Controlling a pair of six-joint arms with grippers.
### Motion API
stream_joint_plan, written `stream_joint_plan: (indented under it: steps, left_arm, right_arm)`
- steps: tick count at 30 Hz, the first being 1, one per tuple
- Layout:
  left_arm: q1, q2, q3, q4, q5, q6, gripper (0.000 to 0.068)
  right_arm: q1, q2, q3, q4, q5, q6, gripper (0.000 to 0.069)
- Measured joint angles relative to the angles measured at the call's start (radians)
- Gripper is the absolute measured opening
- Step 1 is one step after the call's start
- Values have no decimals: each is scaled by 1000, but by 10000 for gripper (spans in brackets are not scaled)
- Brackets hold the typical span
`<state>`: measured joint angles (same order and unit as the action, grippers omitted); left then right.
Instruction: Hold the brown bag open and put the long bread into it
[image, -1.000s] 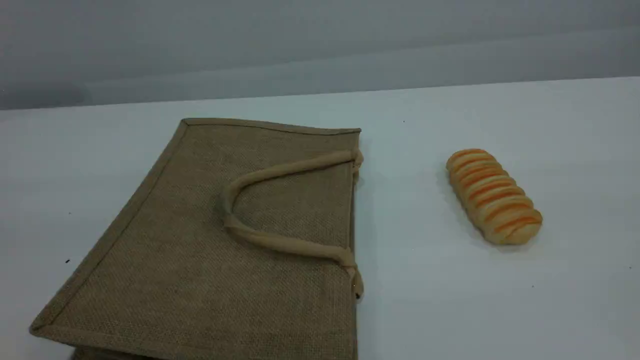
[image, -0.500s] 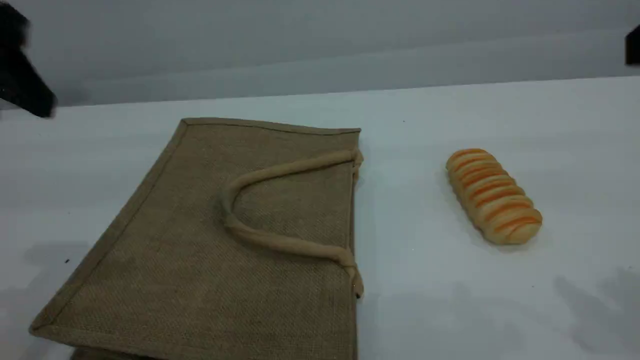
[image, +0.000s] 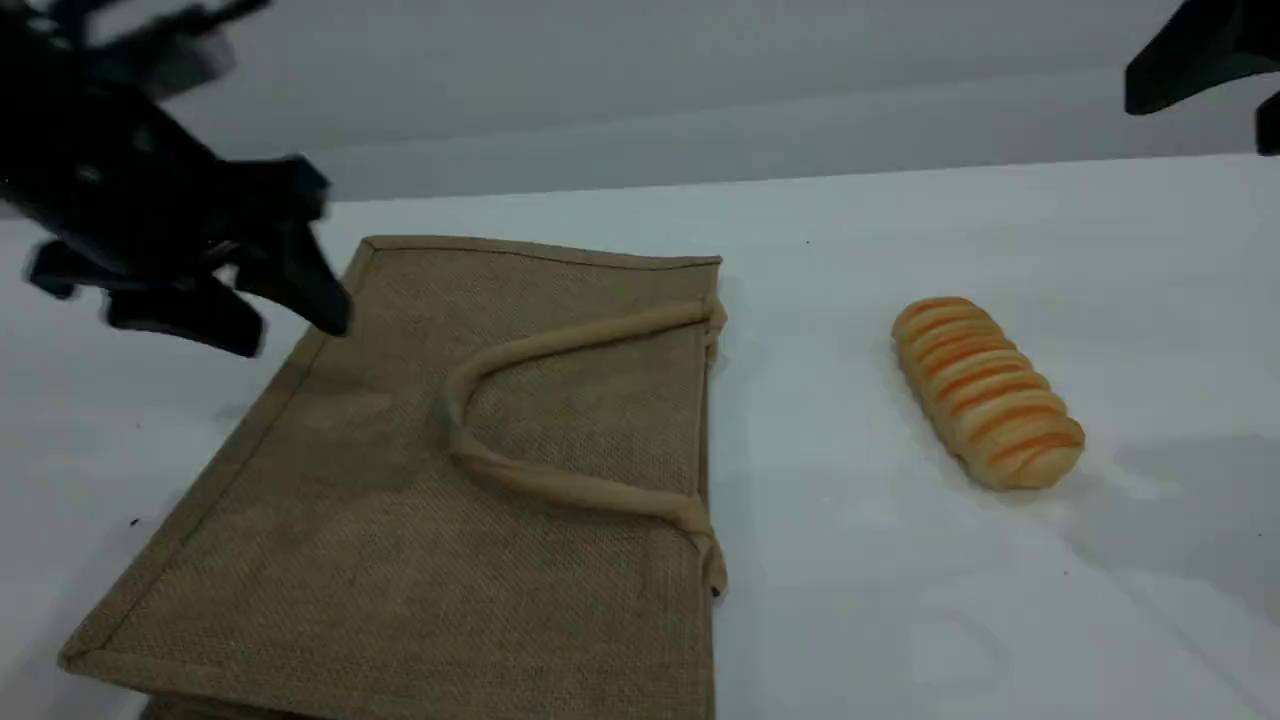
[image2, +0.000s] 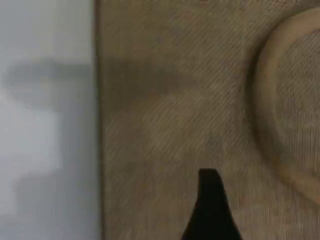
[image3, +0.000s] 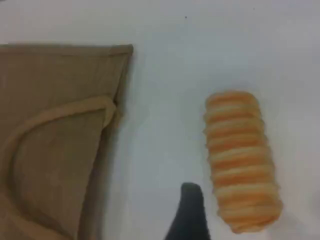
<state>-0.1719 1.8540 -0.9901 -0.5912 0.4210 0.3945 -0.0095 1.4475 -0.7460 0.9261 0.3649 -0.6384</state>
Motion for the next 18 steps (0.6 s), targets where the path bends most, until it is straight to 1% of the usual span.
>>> stream_joint_plan:
  steps: [3,8,12,15,18]
  left_arm:
    - [-29,76,-49,-1,-4,-11,457]
    - [-75,193,-142,-27,-6,-12,457]
    - [-110,268,-209,-14,-2,-39,457]
    - [-111,307,-229,-6,6,-68,457]
    - [-111,324,-230,-5,12,-68,457]
  right_arm:
    - [0,22,-2,1,1,-1,531]
    - [0,22,-2,4,3,-2,531]
    - [0,22,-2,6,3,-4,531]
    - [0,21,-2,6,4,-4,531]
    - [0,21,-2,9,4,-4,531]
